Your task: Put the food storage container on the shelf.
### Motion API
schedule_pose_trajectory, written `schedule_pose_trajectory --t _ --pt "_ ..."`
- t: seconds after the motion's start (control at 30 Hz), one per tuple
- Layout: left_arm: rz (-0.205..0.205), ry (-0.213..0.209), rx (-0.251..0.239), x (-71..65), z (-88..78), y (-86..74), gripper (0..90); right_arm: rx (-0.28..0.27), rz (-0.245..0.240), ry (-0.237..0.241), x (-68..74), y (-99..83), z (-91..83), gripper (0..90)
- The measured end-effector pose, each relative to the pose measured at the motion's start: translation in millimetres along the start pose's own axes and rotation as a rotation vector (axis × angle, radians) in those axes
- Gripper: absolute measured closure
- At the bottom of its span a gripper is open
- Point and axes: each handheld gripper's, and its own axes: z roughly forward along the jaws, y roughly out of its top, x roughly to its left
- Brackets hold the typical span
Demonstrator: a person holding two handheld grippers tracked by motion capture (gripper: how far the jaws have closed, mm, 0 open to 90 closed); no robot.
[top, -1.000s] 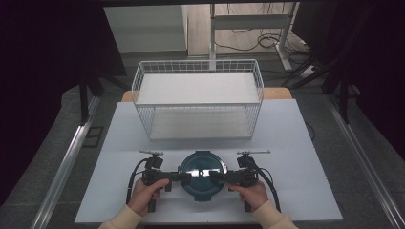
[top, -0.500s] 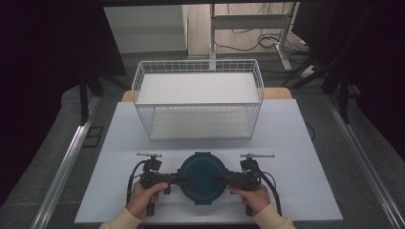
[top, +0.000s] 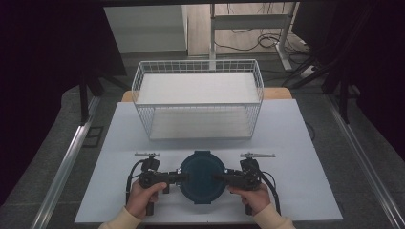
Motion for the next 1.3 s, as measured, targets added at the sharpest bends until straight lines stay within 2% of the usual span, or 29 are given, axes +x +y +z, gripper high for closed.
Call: schedule_pose_trajectory --t 0.3,0.67,0.77,1.07,1.3 --pt "0.022 0.016 -0.025 -5.0 -4.6 1.9 43.5 -0.016 -0.043 0.0 4.4 2.0 0.0 33.8" --pt "0.088 0.031 -0.054 -16.9 -12.1 7.5 43.3 -0.04 -0.107 0.003 12.9 9.4 -7.5 33.8" --pt "0.105 0.036 -0.069 -18.7 -12.2 9.7 42.8 -0.045 -0.118 -0.004 14.8 12.2 -8.8 33.8" --pt "0.121 0.034 -0.076 -22.9 -14.0 15.2 42.9 -0.053 -0.134 -0.008 17.5 18.4 -12.4 33.9" --pt "0.147 0.041 -0.087 -27.7 -18.4 26.7 42.9 -0.061 -0.157 -0.009 21.2 30.6 -15.7 33.9"
